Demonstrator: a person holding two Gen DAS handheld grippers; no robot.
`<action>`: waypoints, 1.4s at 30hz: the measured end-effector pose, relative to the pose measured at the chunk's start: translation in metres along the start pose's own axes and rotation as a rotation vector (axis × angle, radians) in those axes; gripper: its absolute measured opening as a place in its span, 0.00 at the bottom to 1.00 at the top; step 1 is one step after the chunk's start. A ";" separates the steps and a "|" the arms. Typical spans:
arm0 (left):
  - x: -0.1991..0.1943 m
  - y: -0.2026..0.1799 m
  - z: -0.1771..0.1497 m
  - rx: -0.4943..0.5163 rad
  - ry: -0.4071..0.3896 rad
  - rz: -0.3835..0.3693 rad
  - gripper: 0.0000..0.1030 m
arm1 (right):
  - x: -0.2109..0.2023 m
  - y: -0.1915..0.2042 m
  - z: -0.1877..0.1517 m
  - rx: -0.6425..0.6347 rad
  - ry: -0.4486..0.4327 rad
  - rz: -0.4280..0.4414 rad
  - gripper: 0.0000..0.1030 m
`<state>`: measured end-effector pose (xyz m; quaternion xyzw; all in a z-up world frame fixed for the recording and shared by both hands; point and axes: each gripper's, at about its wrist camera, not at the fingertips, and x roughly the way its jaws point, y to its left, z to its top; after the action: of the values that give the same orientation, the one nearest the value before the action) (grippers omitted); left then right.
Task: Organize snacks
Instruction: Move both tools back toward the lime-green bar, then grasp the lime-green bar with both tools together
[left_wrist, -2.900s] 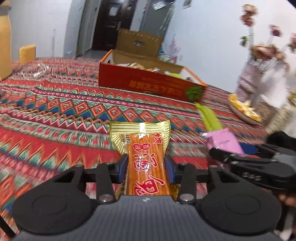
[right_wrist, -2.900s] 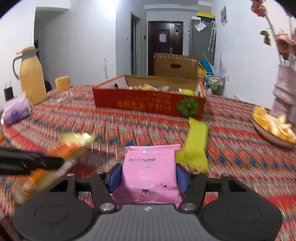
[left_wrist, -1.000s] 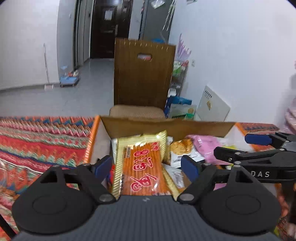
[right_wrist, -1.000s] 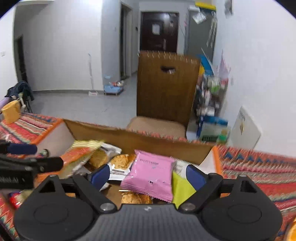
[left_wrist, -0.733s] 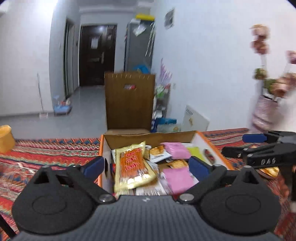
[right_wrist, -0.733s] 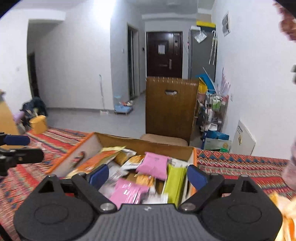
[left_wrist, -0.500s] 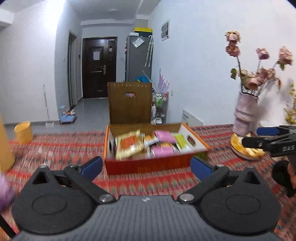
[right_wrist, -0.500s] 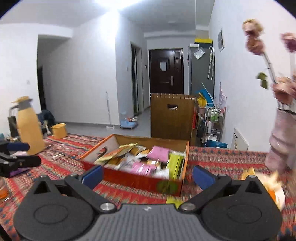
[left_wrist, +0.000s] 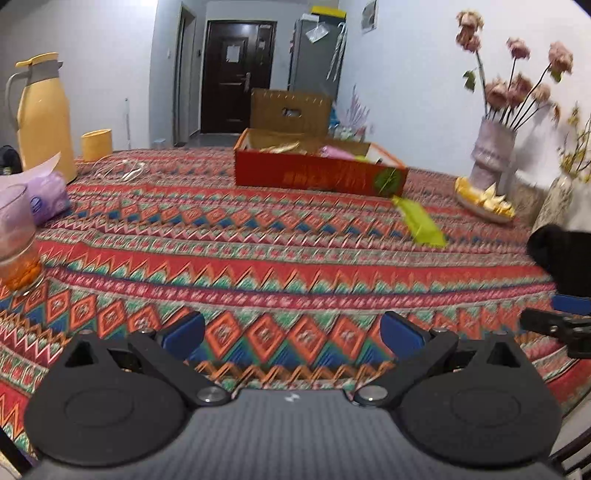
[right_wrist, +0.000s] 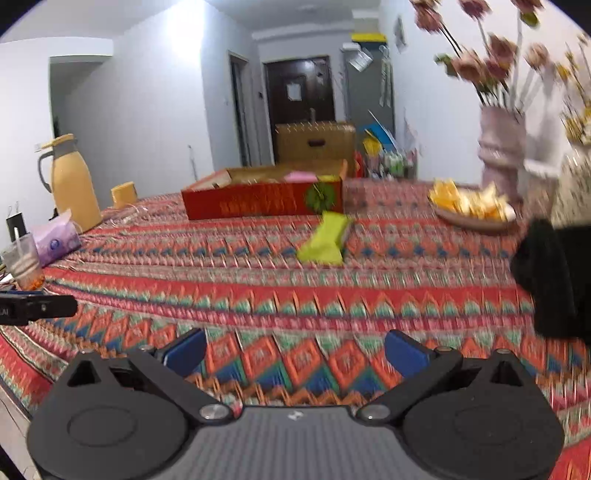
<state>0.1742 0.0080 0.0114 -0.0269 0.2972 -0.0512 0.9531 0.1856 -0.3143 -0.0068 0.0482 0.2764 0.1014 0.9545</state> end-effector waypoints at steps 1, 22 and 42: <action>0.000 0.000 0.000 -0.003 -0.001 0.010 1.00 | 0.001 -0.001 -0.003 0.006 0.007 -0.009 1.00; 0.071 0.038 0.048 -0.040 -0.057 0.040 1.00 | 0.215 -0.025 0.099 0.012 0.100 -0.146 0.75; 0.155 -0.036 0.069 0.139 0.079 -0.238 0.96 | 0.165 -0.019 0.073 -0.124 0.061 0.209 0.75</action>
<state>0.3374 -0.0435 -0.0167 0.0060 0.3250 -0.1851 0.9274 0.3645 -0.2993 -0.0333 0.0147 0.2919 0.2186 0.9310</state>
